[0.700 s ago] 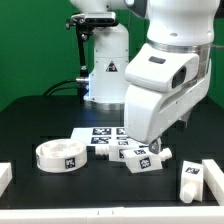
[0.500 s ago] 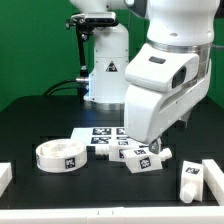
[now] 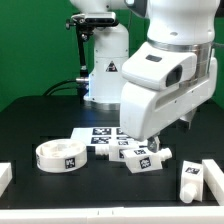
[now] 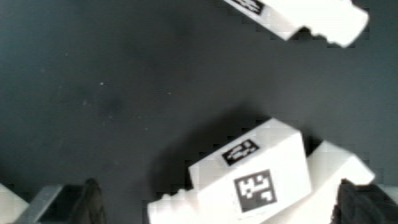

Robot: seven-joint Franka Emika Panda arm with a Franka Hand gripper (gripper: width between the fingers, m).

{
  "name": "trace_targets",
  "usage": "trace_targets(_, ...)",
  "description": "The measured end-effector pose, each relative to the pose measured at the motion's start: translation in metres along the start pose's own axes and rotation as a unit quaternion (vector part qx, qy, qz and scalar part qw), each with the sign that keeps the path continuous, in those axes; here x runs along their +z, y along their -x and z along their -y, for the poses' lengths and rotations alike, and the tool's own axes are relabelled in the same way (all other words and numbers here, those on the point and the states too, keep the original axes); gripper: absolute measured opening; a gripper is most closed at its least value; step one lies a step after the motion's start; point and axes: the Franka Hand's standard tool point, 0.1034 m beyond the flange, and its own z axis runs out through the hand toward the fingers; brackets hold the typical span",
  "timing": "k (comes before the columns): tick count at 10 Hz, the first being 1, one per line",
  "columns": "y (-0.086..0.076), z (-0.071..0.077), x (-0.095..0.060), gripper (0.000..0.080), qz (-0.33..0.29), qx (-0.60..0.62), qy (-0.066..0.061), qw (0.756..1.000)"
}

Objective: Assemble stool

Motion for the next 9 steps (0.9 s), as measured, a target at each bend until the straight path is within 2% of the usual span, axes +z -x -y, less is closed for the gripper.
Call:
trace_targets(6,-0.003,-0.003,0.005,0.065,-0.006,0.008,-0.002,1.0)
trace_targets(7,-0.009,-0.001,0.006,0.065,-0.016,0.05,0.003,0.999)
trace_targets(9,-0.037,0.017,0.011,0.065,-0.067,0.17,0.022,0.983)
